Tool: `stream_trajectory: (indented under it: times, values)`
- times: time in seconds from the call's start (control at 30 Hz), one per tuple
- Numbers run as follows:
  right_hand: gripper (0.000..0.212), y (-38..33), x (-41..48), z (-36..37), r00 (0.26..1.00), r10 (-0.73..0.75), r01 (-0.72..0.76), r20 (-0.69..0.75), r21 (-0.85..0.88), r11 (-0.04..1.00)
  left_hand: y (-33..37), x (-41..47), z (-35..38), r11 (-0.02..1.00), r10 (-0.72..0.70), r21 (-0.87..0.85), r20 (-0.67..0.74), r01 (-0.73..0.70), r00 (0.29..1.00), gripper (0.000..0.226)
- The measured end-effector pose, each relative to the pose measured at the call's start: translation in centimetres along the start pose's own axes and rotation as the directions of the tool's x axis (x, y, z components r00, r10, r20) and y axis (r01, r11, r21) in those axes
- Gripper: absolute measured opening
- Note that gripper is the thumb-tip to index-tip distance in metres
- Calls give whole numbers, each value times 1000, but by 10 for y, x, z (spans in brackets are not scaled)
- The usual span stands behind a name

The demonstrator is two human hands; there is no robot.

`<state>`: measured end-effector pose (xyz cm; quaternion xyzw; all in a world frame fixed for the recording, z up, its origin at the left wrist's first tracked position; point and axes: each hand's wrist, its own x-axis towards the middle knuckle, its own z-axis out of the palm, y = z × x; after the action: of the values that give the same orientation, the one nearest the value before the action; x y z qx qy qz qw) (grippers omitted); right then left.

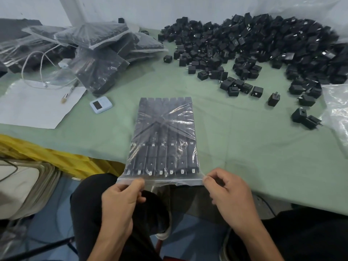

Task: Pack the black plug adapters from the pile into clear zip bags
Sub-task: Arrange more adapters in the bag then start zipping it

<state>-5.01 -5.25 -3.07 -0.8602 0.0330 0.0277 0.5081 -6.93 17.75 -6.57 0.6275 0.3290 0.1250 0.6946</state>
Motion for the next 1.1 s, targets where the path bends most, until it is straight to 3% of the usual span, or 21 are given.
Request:
stream_trajectory:
  times: [0.27,0.4,0.5,0.6,0.67,0.73,0.93,1.0,1.1]
  values:
    - [29,6,-1,-4,999,26,-25,-19,49,998,12,6,-38,999,25,46,-37,-24,999,24]
    - [21,15,2,-9,987,136,-118,-86,187,975,23,8,-57,1000,12,7,-169,-11,986,17]
    - [18,18,-2,-7,961,275,-241,-17,430,870,22,-7,-51,993,-50,113,34,46,998,28]
    - [31,11,-15,12,915,341,-403,216,535,743,14,-25,-23,975,-185,164,231,149,955,34]
    - [35,5,-17,27,878,376,-476,296,616,627,14,-29,-11,983,-185,66,232,174,955,21]
    - [19,0,-15,38,867,400,-484,297,692,536,15,-29,-9,986,-166,26,215,164,963,15]
    - [14,-6,-17,36,883,438,-410,170,734,541,11,-38,-13,979,-186,-17,309,201,933,27]
    - [14,-6,-17,36,865,483,-408,135,749,522,9,-40,-12,968,-239,19,363,249,901,20]
    - [18,-10,-14,36,826,534,-476,182,733,485,9,-34,-12,921,-370,36,395,388,841,41]
